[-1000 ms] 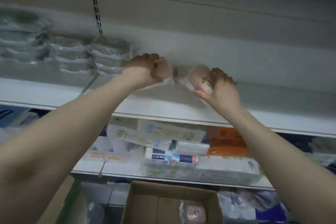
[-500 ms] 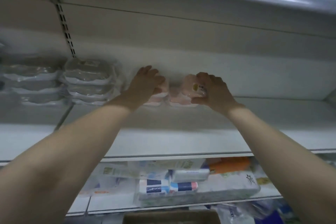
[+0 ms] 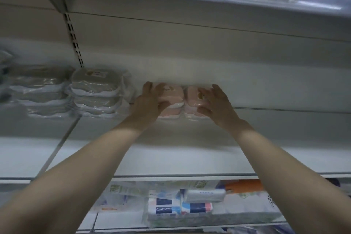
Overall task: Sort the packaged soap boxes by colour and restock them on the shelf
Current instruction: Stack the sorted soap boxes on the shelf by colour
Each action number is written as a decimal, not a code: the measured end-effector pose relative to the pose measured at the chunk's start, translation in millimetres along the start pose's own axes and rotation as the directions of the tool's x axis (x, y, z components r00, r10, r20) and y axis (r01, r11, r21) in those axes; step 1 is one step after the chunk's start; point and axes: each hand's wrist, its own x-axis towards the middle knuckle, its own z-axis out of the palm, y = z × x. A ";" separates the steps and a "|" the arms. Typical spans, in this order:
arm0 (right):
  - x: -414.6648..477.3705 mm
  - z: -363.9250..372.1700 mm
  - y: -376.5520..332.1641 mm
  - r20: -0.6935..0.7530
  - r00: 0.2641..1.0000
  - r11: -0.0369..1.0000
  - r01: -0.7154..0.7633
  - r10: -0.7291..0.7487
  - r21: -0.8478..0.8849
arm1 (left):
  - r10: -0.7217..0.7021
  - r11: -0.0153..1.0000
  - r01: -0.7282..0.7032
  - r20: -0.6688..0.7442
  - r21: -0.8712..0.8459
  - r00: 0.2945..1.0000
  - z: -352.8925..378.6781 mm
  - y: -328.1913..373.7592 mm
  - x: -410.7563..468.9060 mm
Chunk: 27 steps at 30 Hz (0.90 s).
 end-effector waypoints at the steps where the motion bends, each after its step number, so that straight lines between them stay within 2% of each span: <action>1: -2.1 -0.6 -1.3 -0.035 0.999 1.000 0.002 -0.001 0.016 | 0.005 1.000 -0.005 -0.005 0.002 1.000 0.4 -1.0 0.3; 2: -2.6 -0.3 -1.5 -0.061 0.998 1.000 0.009 -0.007 0.029 | 0.018 0.999 -0.018 -0.002 0.046 1.000 1.9 -2.5 0.4; 4: -4.0 2.5 -3.3 -0.095 0.995 1.000 0.029 -0.029 0.000 | 0.074 0.965 -0.073 0.006 0.252 0.997 5.7 -3.8 -0.9; 6: -3.5 7.1 -5.5 -0.054 0.996 0.992 0.060 -0.067 -0.111 | 0.169 0.884 -0.154 0.005 0.441 0.986 6.8 -0.1 -4.3; 8: -4.5 12.2 -9.1 0.014 0.997 0.969 0.074 -0.073 -0.235 | 0.294 0.817 -0.257 0.012 0.517 0.956 7.0 3.5 -5.7; 13: -4.4 17.6 -19.9 -0.050 0.998 0.945 0.015 -0.034 -0.326 | 0.347 0.782 -0.291 0.004 0.551 0.938 15.8 -0.6 -0.1; 18: 3.0 15.7 -22.4 -0.019 1.000 0.927 -0.002 -0.006 -0.374 | 0.335 0.781 -0.295 0.031 0.551 0.942 14.0 0.2 7.0; 24: -7.3 0.3 -23.7 -0.028 0.998 0.889 0.040 -0.060 -0.456 | 0.333 0.801 -0.306 0.041 0.514 0.942 1.3 11.6 -1.0; 27: -18.8 -10.1 -22.1 -0.037 0.994 0.897 0.076 -0.102 -0.435 | 0.350 0.814 -0.308 0.009 0.493 0.937 -3.6 21.2 -12.3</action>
